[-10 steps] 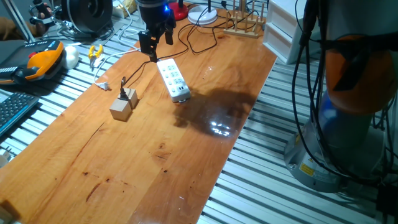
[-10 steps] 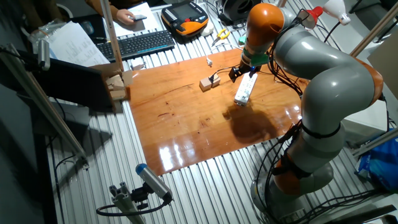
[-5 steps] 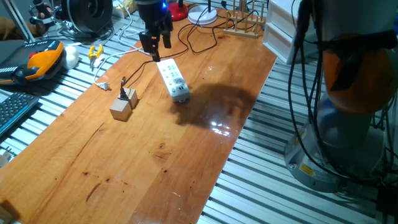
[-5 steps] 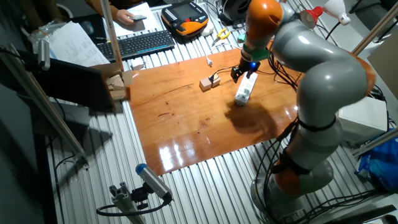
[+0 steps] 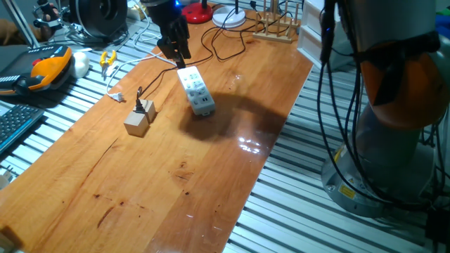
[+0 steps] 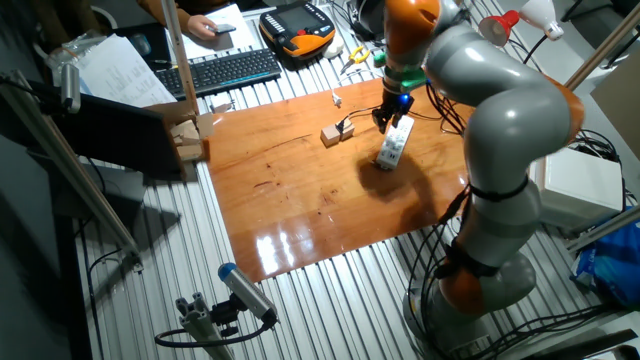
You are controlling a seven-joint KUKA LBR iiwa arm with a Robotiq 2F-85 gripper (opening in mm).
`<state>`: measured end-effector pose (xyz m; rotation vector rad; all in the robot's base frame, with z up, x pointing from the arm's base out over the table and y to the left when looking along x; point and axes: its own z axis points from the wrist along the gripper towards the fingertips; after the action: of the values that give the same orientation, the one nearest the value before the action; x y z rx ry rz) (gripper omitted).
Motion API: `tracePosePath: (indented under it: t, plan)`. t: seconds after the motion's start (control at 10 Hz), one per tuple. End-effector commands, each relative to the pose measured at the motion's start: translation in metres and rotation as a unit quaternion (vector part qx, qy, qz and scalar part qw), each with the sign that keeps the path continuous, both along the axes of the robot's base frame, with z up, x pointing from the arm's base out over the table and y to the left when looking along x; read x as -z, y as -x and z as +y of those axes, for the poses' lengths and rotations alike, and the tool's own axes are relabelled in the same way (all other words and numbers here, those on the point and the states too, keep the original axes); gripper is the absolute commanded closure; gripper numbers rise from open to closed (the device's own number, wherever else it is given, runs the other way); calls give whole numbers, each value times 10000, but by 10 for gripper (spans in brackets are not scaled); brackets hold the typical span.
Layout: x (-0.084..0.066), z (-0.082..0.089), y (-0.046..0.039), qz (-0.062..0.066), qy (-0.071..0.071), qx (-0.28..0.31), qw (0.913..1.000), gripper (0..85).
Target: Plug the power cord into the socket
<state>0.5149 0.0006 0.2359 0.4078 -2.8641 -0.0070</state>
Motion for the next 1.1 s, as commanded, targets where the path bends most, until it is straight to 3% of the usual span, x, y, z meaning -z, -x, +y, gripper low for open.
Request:
tracePosePath:
  t: [0.0, 1.0]
  plan:
    - [0, 0, 1, 2, 0, -100, 9999, 850]
    - [0, -2, 0, -37, 59, 137, 9999, 850]
